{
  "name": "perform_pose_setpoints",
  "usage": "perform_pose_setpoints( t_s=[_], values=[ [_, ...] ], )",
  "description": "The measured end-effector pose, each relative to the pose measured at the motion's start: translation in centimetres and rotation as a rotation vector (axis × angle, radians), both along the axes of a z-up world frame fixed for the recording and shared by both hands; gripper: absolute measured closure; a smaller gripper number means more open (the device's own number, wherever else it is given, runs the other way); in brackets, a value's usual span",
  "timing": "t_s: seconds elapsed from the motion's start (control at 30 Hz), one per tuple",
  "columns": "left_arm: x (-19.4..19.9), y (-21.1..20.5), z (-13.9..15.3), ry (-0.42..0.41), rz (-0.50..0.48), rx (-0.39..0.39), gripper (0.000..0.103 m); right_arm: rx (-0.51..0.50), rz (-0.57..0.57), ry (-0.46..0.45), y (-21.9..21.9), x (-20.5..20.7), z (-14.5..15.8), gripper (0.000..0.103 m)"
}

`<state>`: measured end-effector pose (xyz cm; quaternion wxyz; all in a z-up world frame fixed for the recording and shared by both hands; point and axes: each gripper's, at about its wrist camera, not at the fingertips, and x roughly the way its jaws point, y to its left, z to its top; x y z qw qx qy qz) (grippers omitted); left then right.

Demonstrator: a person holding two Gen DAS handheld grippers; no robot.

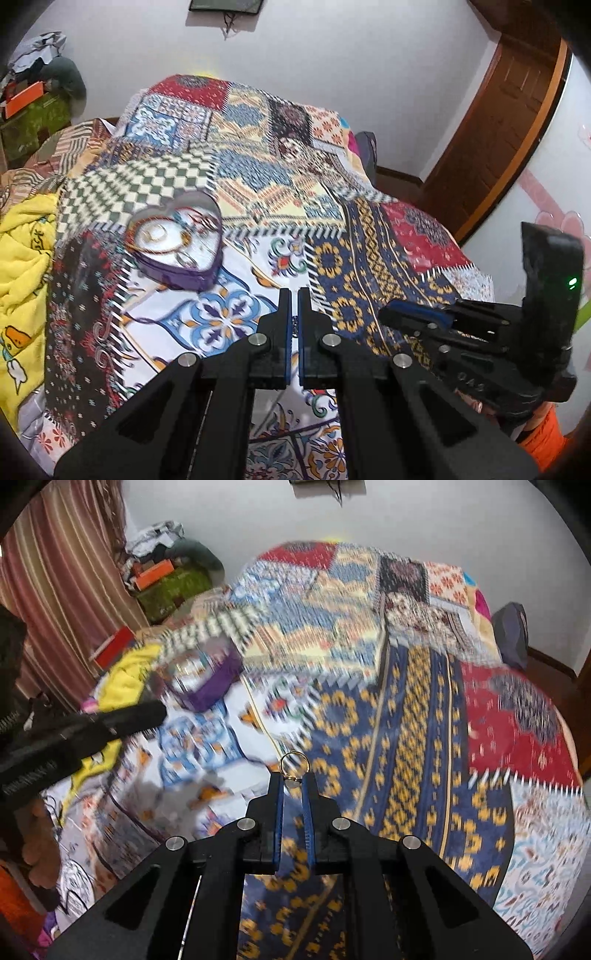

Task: Organize jewelry
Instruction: 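Carry both earrings to the heart tin with both grippers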

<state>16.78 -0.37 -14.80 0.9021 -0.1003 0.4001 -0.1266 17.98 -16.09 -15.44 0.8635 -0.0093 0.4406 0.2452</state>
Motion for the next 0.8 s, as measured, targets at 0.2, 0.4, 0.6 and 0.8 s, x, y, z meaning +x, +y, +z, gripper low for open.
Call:
perform_pose_setpoints(
  t_s=[0.2,0.4,0.6,0.8],
  values=[
    [0.1,2.2,1.7,-0.050,0.052,-0.010,0.103,0.047,0.021,-0.064,1.9,0.7,2.6,0.094],
    [0.8,5.0,3.4,-0.099,0.109,-0.013,0.103,0.074,0.066,-0.115,4.6,1.6,4.5,0.094],
    [2.4,7.4,3.4,-0.107,0.143,-0.037,0.103,0.078,0.112,-0.133,7.5,2.9,4.9,0.094],
    [4.7,9.0,1.7,-0.064,0.150,-0.068,0.103,0.056,0.154,-0.101,10.3,4.7,3.1,0.094]
  ],
)
